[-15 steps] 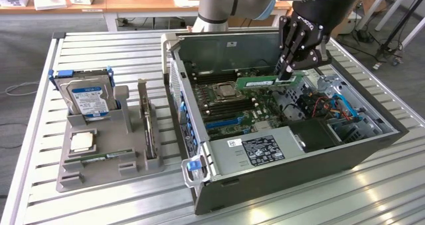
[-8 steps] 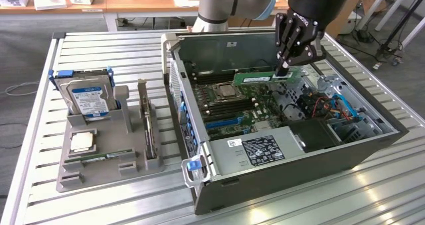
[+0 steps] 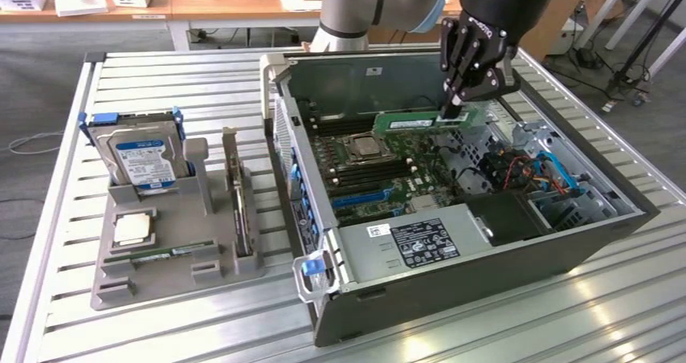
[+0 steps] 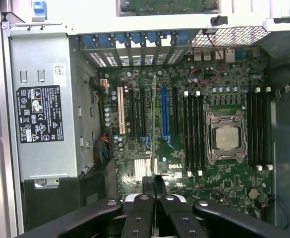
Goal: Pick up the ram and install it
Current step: 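Pick up the ram and move it above insertion slot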
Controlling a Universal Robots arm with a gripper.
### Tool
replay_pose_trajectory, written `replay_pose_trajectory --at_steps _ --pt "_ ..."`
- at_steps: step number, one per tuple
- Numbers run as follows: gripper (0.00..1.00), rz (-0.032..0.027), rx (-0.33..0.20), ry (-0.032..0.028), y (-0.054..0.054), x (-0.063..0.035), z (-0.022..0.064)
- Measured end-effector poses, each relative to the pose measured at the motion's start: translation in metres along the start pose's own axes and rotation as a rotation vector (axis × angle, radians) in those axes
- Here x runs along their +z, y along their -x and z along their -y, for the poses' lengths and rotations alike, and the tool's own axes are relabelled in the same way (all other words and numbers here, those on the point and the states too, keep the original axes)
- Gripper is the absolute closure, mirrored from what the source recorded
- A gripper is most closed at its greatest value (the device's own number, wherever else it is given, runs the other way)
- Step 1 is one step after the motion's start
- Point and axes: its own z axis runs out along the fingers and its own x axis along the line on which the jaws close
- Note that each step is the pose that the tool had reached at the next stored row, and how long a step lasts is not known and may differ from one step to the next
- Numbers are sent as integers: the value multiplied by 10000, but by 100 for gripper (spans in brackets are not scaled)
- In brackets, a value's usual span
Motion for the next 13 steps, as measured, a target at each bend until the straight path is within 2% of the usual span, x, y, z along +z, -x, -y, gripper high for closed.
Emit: replay_pose_trajectory --at_steps 13 --pt "89 -3 -139 2 34 36 -3"
